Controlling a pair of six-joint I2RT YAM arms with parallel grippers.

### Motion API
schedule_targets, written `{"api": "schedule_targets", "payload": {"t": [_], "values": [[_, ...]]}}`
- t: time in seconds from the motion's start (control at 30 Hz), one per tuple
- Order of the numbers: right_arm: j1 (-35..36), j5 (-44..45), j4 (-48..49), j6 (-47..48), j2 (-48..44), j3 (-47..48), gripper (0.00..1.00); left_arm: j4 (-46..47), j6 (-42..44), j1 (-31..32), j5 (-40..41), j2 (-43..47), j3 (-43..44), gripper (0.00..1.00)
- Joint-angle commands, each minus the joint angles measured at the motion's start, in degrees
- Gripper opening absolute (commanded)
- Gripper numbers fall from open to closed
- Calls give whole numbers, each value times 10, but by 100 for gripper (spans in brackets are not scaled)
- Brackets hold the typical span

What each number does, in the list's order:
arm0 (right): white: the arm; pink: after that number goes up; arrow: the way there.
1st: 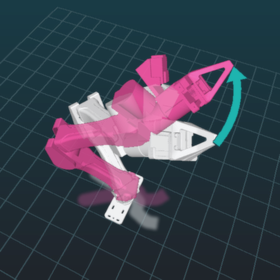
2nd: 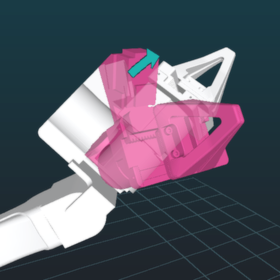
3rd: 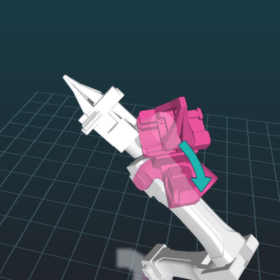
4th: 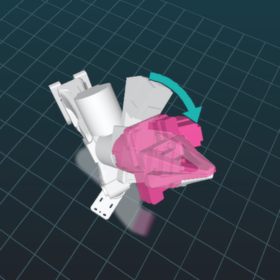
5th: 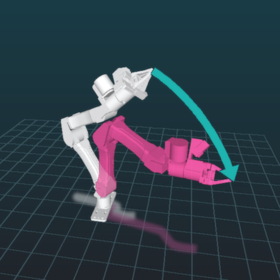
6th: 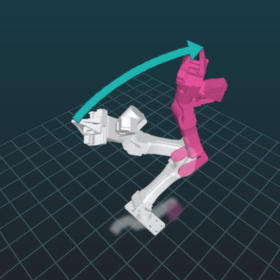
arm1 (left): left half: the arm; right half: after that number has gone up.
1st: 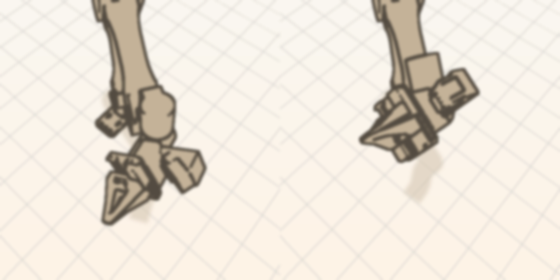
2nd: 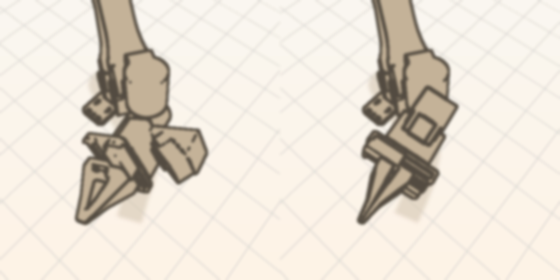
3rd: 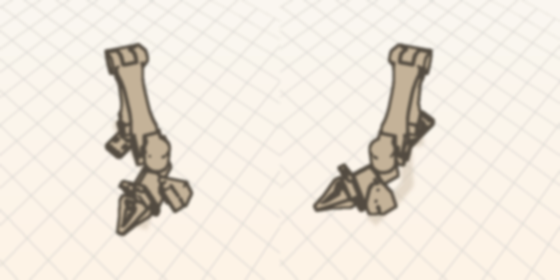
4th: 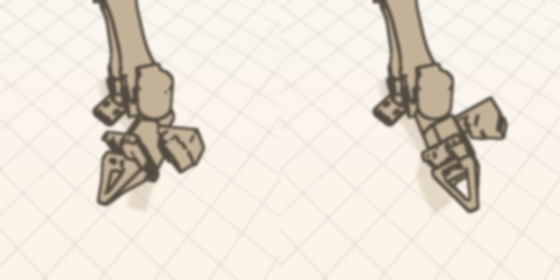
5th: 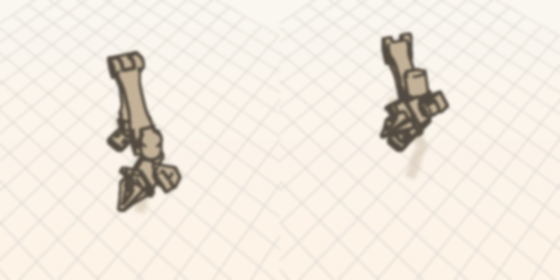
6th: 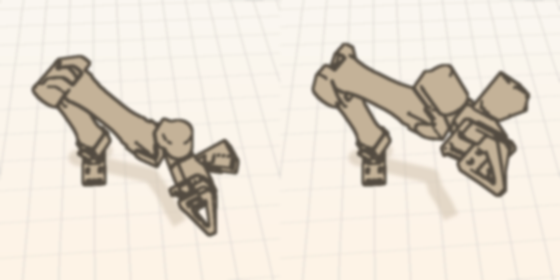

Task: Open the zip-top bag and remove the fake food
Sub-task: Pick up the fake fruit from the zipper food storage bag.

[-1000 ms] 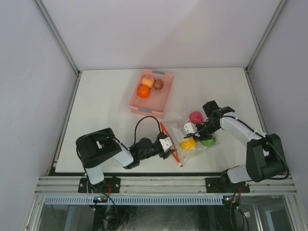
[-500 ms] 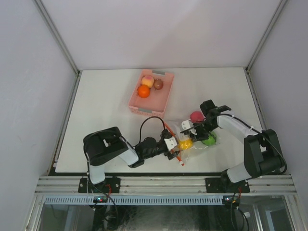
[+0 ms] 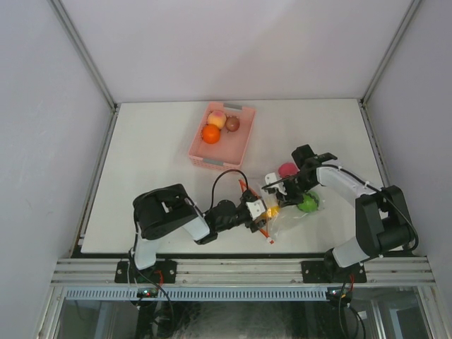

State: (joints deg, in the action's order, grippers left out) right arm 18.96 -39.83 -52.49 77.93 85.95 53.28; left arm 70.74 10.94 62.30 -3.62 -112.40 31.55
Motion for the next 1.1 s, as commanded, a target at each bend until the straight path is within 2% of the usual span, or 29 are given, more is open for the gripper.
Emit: {"api": "schedule_targets", "payload": {"t": [0.0,0.1,0.17,0.33,0.53,0.77,1.07], "values": [[5,-19,13,-21,9,20,10,31,-11,4,-4,-13,27,85],[5,-20,15,-24,12,19,10,24,-11,3,1,-17,32,82],[5,-20,16,-26,11,19,10,14,-10,4,9,-14,33,76],[4,-10,24,-37,11,19,10,6,-11,4,25,5,22,45],[-2,5,44,-64,12,19,10,-3,-32,3,34,84,-30,21],[-12,17,59,-85,10,19,11,-81,-87,-2,12,180,-73,16],[-18,-8,52,-78,-6,20,12,-317,-245,-92,-127,274,-47,11]]}}
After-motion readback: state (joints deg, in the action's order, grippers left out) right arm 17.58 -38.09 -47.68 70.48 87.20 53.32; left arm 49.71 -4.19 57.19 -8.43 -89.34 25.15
